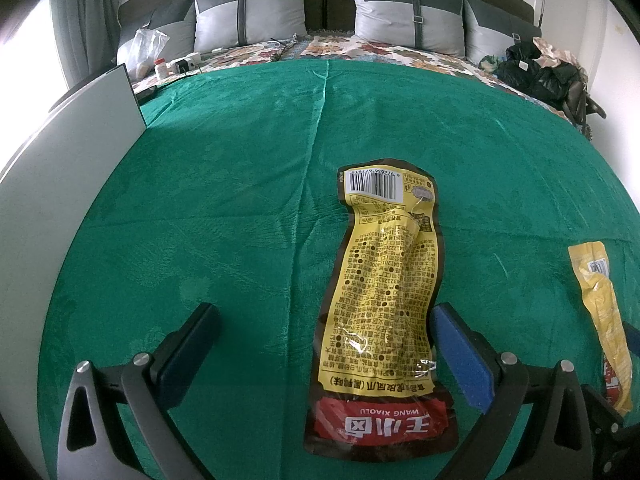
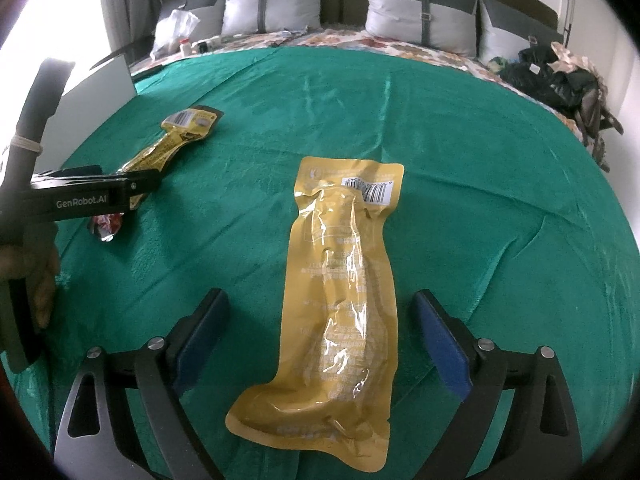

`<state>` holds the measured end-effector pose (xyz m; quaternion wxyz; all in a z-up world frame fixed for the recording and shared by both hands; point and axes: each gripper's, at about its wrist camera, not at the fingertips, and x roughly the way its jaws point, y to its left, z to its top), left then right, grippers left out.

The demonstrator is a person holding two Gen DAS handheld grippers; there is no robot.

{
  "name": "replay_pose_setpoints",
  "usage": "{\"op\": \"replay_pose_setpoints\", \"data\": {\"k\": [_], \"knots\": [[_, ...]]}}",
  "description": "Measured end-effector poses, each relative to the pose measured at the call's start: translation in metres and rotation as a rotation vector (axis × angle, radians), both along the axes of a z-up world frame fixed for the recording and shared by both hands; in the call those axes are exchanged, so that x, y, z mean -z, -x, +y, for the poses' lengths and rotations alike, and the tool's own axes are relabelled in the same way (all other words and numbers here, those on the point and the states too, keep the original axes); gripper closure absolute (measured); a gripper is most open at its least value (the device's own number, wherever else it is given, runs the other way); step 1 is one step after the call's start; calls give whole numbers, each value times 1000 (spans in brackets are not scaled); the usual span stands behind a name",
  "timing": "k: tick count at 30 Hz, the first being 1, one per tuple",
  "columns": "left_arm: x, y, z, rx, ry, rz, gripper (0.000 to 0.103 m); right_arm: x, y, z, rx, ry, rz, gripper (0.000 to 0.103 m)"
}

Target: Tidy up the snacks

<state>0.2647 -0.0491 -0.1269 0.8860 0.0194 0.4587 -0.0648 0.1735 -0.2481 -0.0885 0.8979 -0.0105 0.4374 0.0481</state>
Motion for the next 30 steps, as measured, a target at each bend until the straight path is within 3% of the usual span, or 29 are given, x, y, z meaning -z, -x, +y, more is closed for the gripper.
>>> {"op": "replay_pose_setpoints", "data": {"k": [15, 19, 20, 22, 23, 24, 25, 27, 30], "knots": [[0, -1, -1, 1, -1, 3, 0, 0, 1, -1, -3, -10, 3, 8], [-2, -11, -14, 40, -16, 105, 1, -12, -17, -22, 23, -136, 125, 11], [-3, -12, -19, 66, -19, 121, 7, -18, -27, -31, 62, -193, 149, 11], [-10, -11, -24, 109, -19, 118, 38, -21, -46, -27, 53, -170, 203, 11], [-15, -11, -25, 135, -18, 126, 56, -19, -53, -21, 20, -148, 233, 18], [-17, -11, -23, 146, 3, 140, 70, -16, -58, -15, -9, -122, 256, 34], [-20, -11, -16, 165, 66, 164, 72, -16, -61, -10, -16, -62, 263, 52], [-28, -4, 2, 167, 125, 179, 77, -18, -58, -9, -7, -42, 287, 52], [-46, 16, 28, 168, 219, 159, 77, -29, -40, -16, 14, -105, 277, 53]]}}
